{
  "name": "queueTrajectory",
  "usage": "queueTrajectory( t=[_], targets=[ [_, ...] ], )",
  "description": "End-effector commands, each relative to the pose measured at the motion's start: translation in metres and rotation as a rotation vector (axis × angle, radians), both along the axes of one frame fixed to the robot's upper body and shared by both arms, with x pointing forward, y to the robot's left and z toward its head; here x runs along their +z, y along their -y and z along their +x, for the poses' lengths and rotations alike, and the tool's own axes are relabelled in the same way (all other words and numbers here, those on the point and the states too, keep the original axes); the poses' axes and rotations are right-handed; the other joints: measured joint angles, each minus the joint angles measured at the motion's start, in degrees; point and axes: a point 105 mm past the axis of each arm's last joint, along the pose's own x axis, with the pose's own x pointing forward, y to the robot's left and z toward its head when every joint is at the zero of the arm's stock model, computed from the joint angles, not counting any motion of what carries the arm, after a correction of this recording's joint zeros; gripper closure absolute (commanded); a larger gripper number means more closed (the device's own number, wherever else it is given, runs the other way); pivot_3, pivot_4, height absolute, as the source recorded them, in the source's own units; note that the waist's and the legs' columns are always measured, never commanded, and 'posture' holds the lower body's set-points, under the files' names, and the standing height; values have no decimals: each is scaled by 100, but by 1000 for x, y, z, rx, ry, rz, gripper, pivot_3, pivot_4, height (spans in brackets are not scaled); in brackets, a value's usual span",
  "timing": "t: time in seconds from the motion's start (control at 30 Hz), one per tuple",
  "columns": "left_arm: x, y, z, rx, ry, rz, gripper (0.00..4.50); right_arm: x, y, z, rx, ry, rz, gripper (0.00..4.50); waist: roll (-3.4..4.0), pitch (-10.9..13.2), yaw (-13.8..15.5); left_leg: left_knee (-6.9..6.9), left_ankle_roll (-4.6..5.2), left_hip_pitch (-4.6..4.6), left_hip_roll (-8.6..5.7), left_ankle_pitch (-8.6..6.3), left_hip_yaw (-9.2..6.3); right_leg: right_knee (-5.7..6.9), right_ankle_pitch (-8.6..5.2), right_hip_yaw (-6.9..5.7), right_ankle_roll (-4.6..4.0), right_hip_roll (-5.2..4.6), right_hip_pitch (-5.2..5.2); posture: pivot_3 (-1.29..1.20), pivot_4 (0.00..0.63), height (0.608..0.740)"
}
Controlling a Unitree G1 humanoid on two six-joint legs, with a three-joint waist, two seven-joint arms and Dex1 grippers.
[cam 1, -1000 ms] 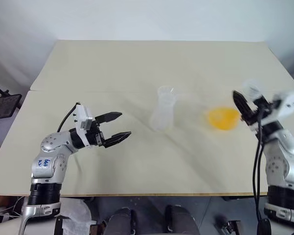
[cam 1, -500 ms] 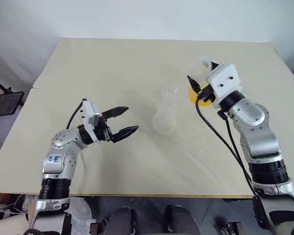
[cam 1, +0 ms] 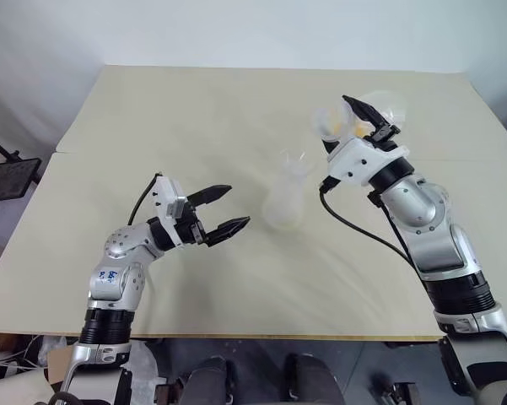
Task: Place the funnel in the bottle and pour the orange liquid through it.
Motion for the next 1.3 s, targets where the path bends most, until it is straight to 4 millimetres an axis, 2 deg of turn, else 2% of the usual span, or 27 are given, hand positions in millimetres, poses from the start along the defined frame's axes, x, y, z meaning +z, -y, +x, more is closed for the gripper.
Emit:
queueTrajectory(
  t=[0.03, 0.6, 0.97, 1.03, 1.3],
  targets=[
    [11, 5, -3, -15, 59, 0, 0, 13, -3, -9, -12, 101, -44, 2042, 0, 0, 0, 0, 0, 0, 0, 0, 0, 0, 0, 0, 0, 0, 0, 0, 150, 740],
    [10, 9, -3, -21, 64, -3, 0, 10, -12, -12, -96, 306, -314, 2042, 0, 0, -5, 0, -2, -2, 2, 1, 1, -8, 0, 0, 0, 1, 1, 0, 150, 740],
    [9, 9, -5, -3, 69, -12, 0, 14, -10, -12, -119, 364, -337, 2042, 0, 0, -8, 0, -2, -3, 2, 1, 0, -15, 0, -1, 0, 2, 3, 0, 150, 740],
    [8, 8, -5, -5, 69, -9, 0, 19, -10, -15, -145, 444, -393, 2042, 0, 0, -5, 0, -3, -3, 3, 1, 0, -16, 0, -1, 0, 3, 3, 0, 150, 740],
    [8, 7, -5, 6, 72, -15, 0, 19, -10, -15, -131, 430, -377, 2042, 0, 0, -11, -3, -5, -5, 6, 3, 0, -27, 0, -4, 0, 7, 5, 0, 150, 740]
  ],
)
